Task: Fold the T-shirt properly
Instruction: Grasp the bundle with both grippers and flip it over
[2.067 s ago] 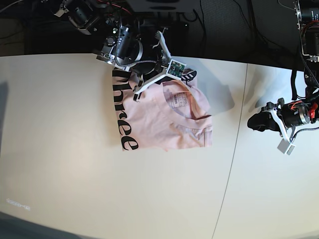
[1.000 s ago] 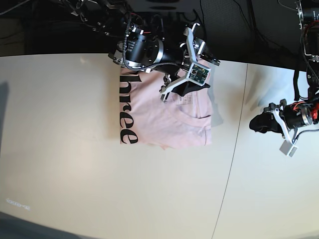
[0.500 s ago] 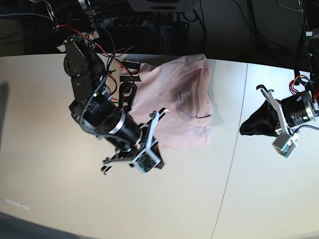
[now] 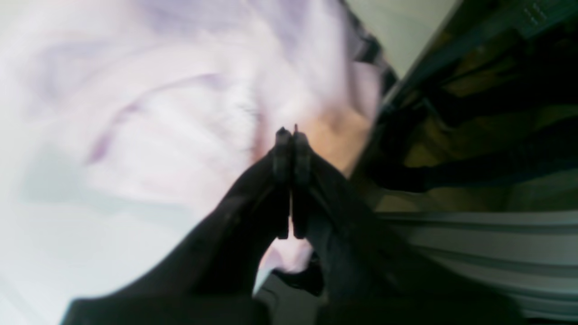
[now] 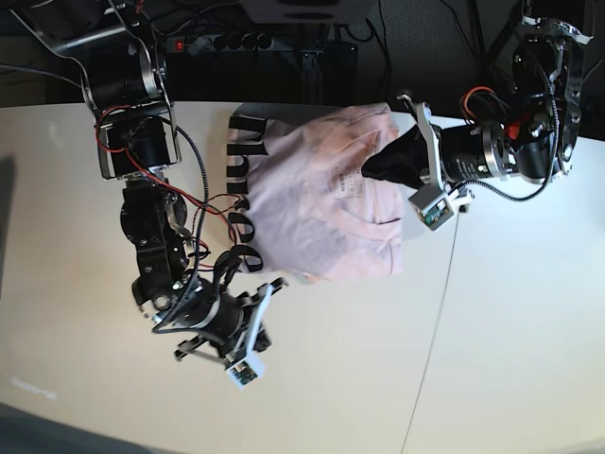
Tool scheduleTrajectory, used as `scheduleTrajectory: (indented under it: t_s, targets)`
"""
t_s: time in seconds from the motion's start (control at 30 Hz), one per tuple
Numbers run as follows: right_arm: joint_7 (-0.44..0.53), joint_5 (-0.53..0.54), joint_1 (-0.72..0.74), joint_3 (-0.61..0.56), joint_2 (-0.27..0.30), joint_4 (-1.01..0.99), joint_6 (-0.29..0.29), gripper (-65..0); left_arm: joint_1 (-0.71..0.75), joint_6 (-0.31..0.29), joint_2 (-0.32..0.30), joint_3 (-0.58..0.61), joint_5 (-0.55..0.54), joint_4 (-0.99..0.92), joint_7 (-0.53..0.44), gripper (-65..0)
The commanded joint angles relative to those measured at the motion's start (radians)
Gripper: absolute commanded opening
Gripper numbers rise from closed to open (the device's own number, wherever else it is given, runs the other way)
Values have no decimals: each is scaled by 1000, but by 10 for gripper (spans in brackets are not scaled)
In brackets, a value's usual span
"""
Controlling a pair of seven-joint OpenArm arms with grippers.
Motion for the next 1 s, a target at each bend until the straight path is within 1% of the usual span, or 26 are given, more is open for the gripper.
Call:
scheduleTrajectory:
  t_s: [0.0, 0.17, 0.27, 0.33, 0.4, 0.5, 0.57, 0.67, 0.73, 0.83, 0.97]
  targets:
    - [29, 4, 45, 3, 0, -20, 27, -650, 5, -19, 2, 10, -5, 14, -30, -650]
    - [32, 60, 119, 3, 0, -204, 27, -650, 44, -19, 39, 86, 65, 10, -63, -650]
    - [28, 98, 141, 2, 0, -275, 28, -650, 62, -19, 57, 117, 100, 9, -86, -650]
    - [8, 129, 139, 2, 0, -282, 30, -650, 63, -19, 69, 128, 138, -9, -108, -650]
    - [-37, 192, 137, 2, -3, -282, 31, -650, 58, -19, 79, 127, 182, -48, -150, -650]
    - [-98, 256, 137, -1, -5, -282, 31, -650, 37, -19, 79, 127, 216, -135, -196, -650]
    - [-131, 284, 137, -5, -5, -282, 31, -650, 8, -19, 78, 127, 230, -190, -198, -650]
    - [-154, 320, 133, -5, -3, -282, 31, -650, -38, -19, 72, 127, 240, -244, -196, -650]
    - [-185, 371, 127, -5, -3, -281, 32, -650, -54, -19, 68, 127, 242, -254, -196, -650]
    - [-234, 417, 112, -5, -3, -280, 48, -650, -65, -19, 51, 127, 253, -254, -196, -650]
    - [-246, 454, 76, -5, 11, -274, 54, -650, -74, -19, 14, 127, 272, -254, -196, -650]
